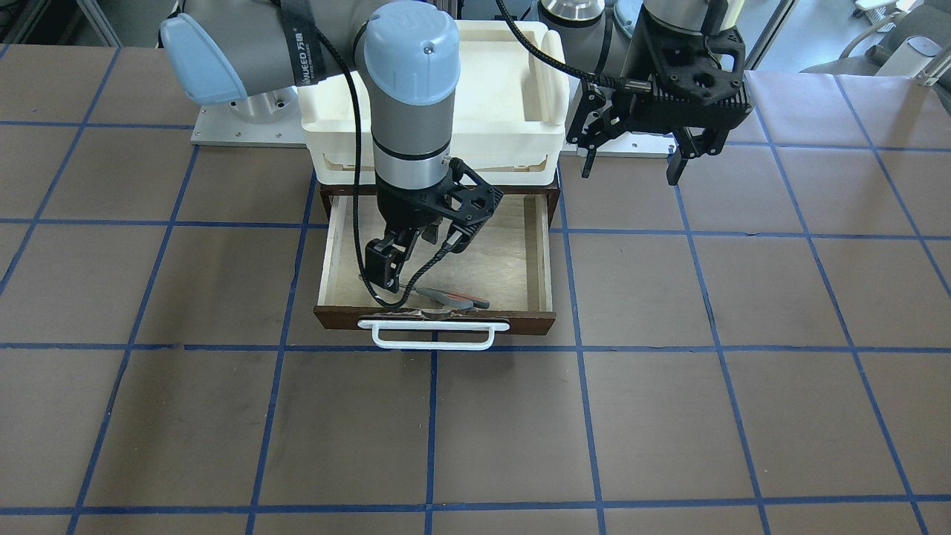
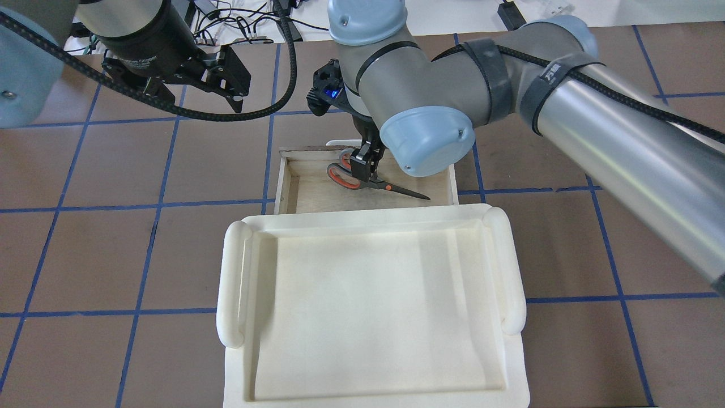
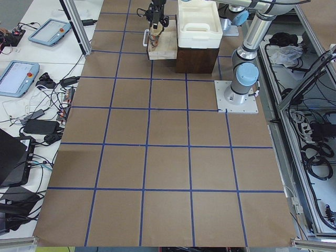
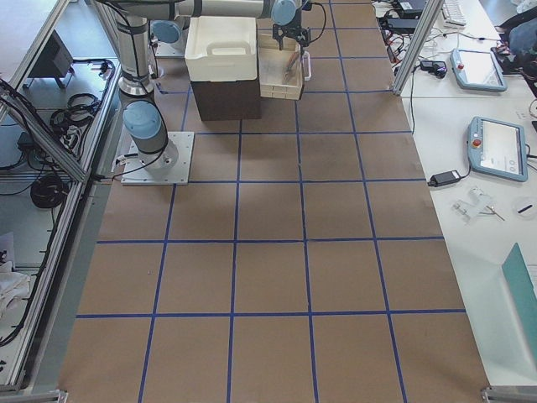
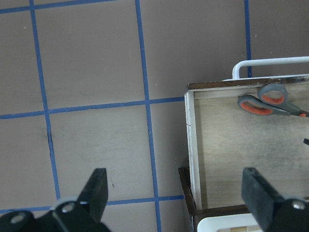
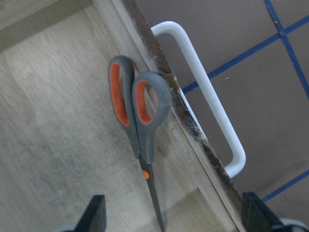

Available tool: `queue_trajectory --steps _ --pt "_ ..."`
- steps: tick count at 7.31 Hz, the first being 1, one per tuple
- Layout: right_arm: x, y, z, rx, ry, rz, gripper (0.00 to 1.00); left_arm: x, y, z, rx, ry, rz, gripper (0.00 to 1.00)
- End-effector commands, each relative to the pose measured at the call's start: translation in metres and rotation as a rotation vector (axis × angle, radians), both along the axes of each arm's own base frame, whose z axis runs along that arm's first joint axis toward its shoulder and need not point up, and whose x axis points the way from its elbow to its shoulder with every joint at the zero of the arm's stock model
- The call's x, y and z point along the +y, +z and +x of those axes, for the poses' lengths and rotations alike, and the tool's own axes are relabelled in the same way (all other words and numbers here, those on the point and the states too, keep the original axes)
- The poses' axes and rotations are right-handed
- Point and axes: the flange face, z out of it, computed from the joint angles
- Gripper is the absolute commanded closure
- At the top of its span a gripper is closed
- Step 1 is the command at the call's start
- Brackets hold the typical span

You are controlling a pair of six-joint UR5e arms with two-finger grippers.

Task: Put scissors in drawer and close it
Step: 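Lower the scissors into the drawer and open the right gripper, then raise the right gripper away from the drawer back to its start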

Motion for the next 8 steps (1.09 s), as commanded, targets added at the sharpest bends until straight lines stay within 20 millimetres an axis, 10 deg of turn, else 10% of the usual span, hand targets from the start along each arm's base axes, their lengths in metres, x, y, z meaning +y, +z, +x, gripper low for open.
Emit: queue_trajectory --steps 1,4,8 --pt "-0.015 0.046 -0.049 0.038 -0.129 -0.109 0.0 0.0 0.0 0.0 0.0 0.0 0.0 0.0" --pt "-0.036 0.092 -0.178 0.023 -0.441 -0.151 0.0 0.0 0.0 0.0 0.0 0.0 0.0 0.0" --pt "-0.029 0.076 -0.208 -0.013 -0.781 0.0 0.0 0.0 -0.002 -0.004 0.0 0.005 0.004 0.0"
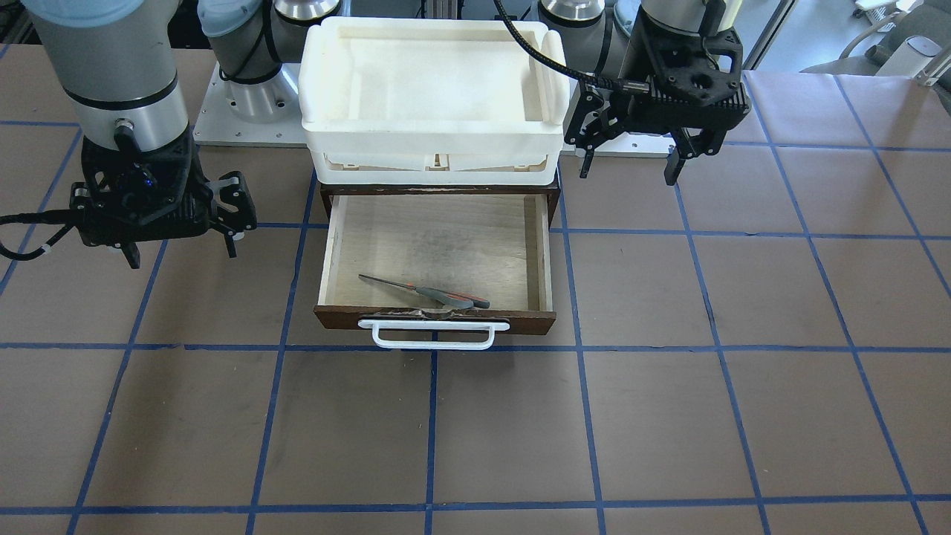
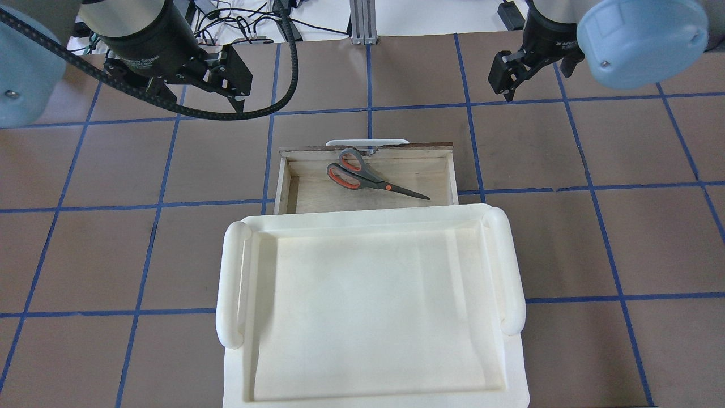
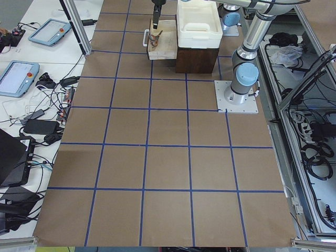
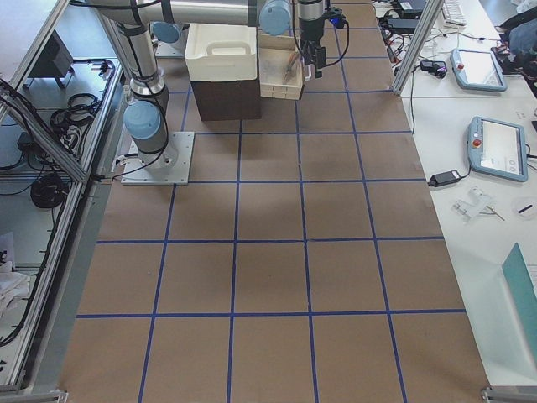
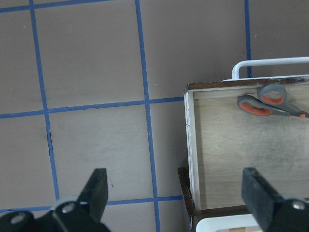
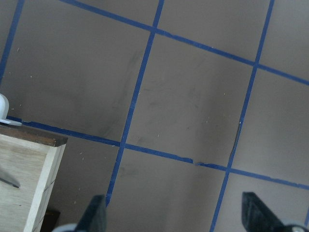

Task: Put scissors in drawer and close it
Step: 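Raise the right gripper away from the drawer back to its start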

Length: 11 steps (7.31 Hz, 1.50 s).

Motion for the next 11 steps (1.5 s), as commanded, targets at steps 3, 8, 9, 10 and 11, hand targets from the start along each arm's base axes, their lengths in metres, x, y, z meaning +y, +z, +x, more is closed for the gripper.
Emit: queue_trajectory --steps 3,8,9,10,11 --pt "0.019 0.002 0.009 -0.152 -0.196 0.078 0.0 0.002 0.002 -0.002 -0.002 -0.003 -0.003 0.0" --pt "0.039 0.015 0.01 -0.169 -0.361 0.058 0.0 0.001 0.001 -0.002 -0.003 -0.003 -0.002 0.0" --pt "0.048 0.015 0.01 -0.165 -0.347 0.092 0.0 0.001 0.001 -0.002 -0.003 -0.003 -0.002 0.0" --pt "0.048 0.015 0.009 -0.164 -0.345 0.094 0.0 0.001 0.001 -0.002 -0.003 -0.003 -0.002 0.0" --pt "0.049 0.016 0.009 -0.165 -0.345 0.093 0.0 0.0 -0.001 -0.002 -0.003 -0.003 0.001 0.0"
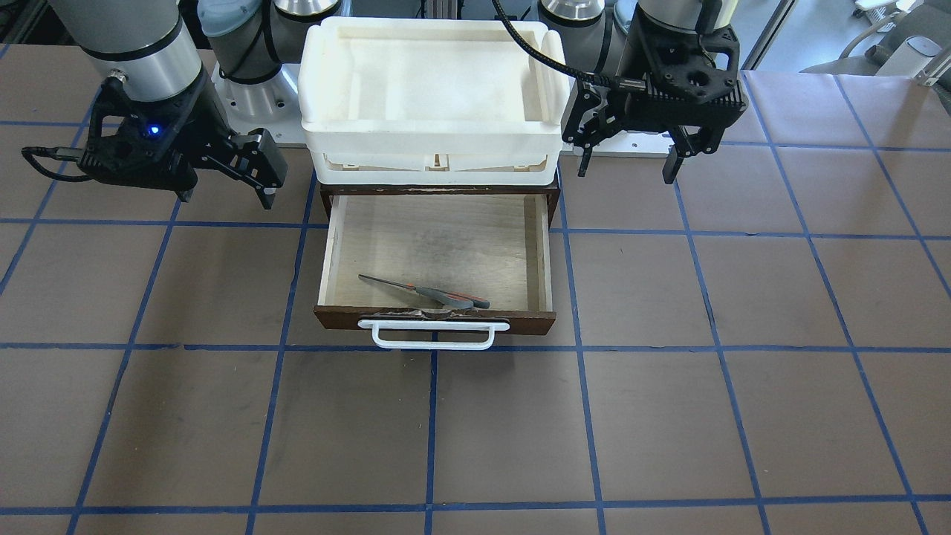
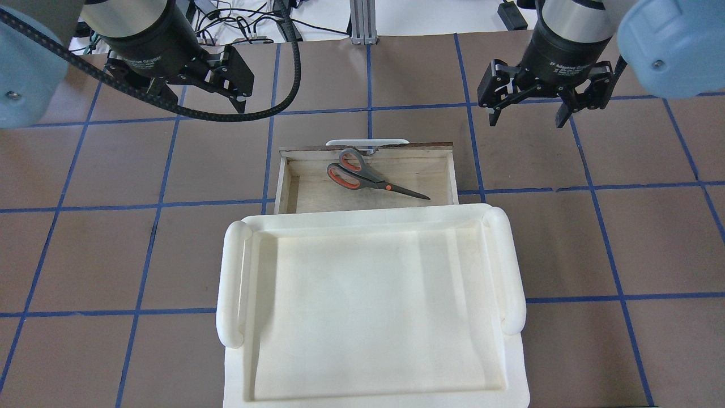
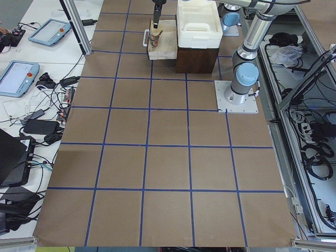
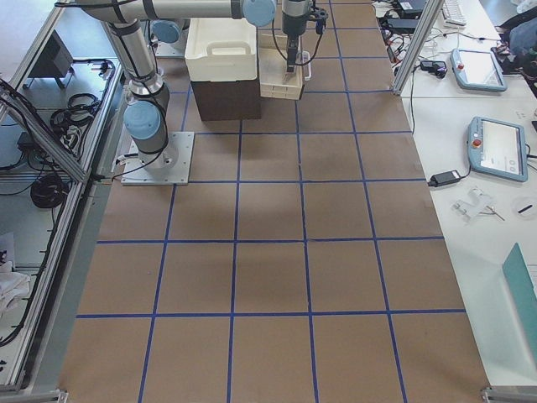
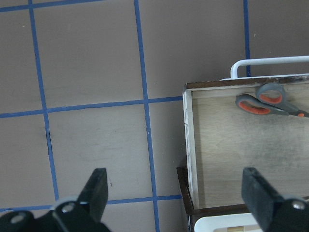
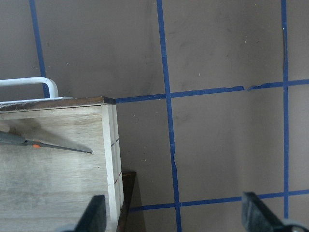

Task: Put scissors in drawer and close it
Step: 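Raise the right gripper away from the drawer back to its start, then move the left gripper over the drawer's white handle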

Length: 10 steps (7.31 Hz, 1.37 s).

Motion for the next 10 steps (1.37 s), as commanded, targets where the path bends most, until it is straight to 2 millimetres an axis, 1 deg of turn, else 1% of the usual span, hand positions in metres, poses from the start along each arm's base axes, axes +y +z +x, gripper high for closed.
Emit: queue_trajectory --steps 1,5,6,7,8,9,10 --pt "0.002 0.001 -0.001 -0.001 0.002 0.002 0.0 0.0 0.0 0.0 0.0 0.0 0.001 0.0" --pt "0.002 0.0 -0.003 0.001 -0.001 0.006 0.0 0.0 -0.001 -0.001 0.0 -0.002 0.002 0.0" --pt "0.002 0.0 -0.003 0.001 -0.002 0.006 0.0 -0.004 -0.005 -0.001 0.001 0.0 0.008 0.0" --pt "0.002 0.0 -0.003 0.002 -0.002 0.006 0.0 -0.027 -0.018 -0.005 0.009 -0.004 -0.028 0.0" --pt "0.002 0.0 -0.003 0.004 -0.002 0.008 0.0 -0.052 -0.036 -0.014 0.013 -0.016 -0.052 0.0" --pt "0.001 0.0 -0.005 0.011 0.01 0.006 0.0 -0.082 -0.061 -0.02 0.016 -0.022 -0.073 0.0" --pt "0.001 0.0 -0.005 0.011 0.034 0.005 0.0 -0.106 -0.059 -0.036 0.023 -0.037 -0.097 0.0"
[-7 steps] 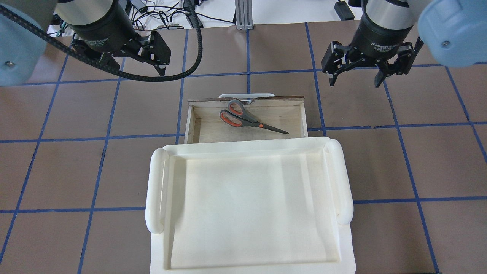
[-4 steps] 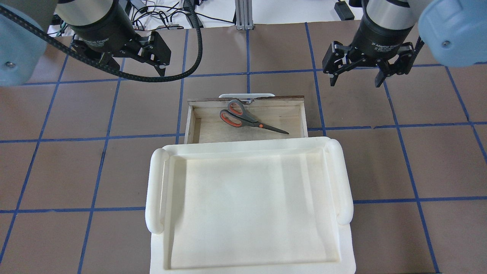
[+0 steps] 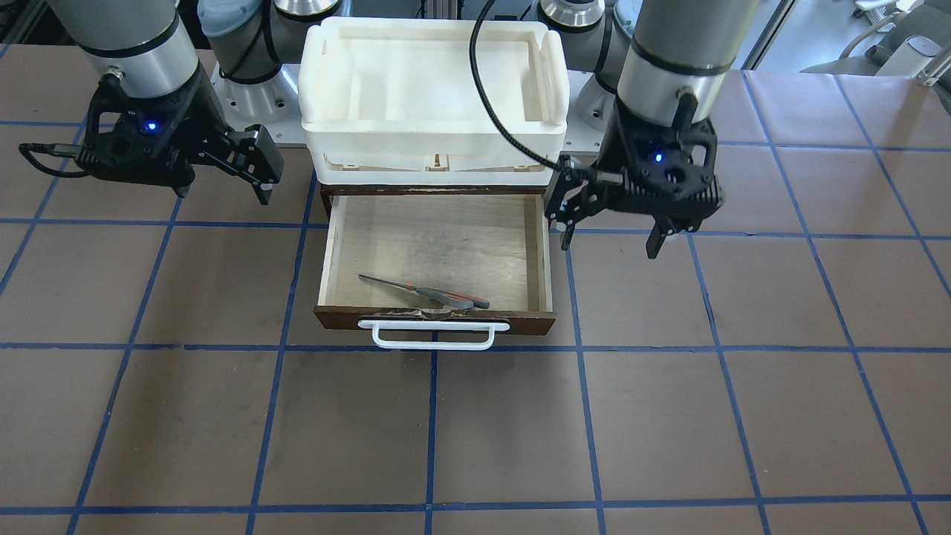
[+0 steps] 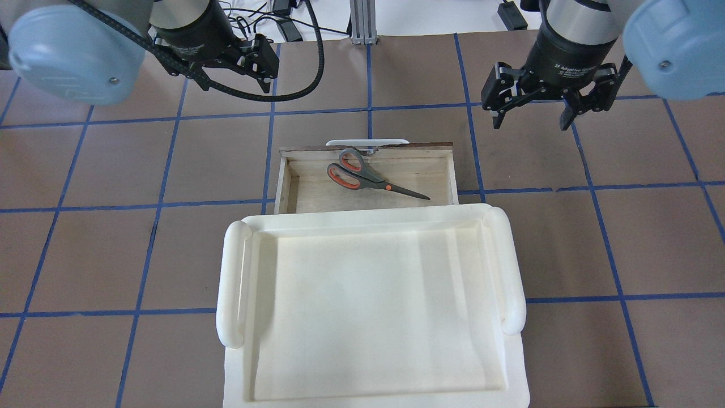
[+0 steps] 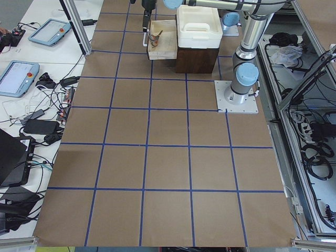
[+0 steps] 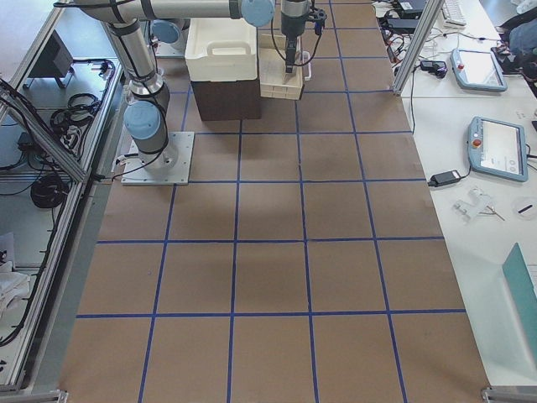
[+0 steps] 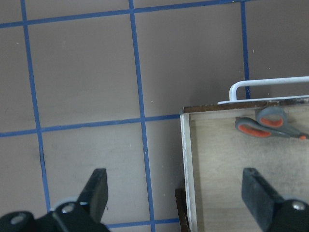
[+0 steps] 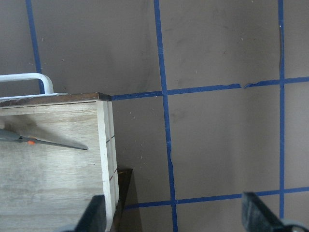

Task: Put scissors in drawer and close it
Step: 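Move the left gripper over the drawer's white handle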

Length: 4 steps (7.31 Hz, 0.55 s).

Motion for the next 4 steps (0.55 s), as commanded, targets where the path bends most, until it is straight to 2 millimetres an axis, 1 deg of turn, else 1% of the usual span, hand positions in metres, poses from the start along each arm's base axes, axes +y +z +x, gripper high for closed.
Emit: queue_trajectory --steps 1,2,4 --pt "0.0 0.0 -0.001 0.004 0.021 0.0 0.0 -0.062 -0.02 -0.025 0.011 -0.006 -0.031 0.0" --pt "0.0 0.0 -0.001 0.004 0.021 0.0 0.0 -0.088 -0.039 -0.035 0.02 0.002 -0.054 0.0" --pt "-0.001 0.0 -0.001 0.004 0.023 -0.003 0.0 -0.11 -0.099 -0.078 0.02 -0.021 -0.057 0.0"
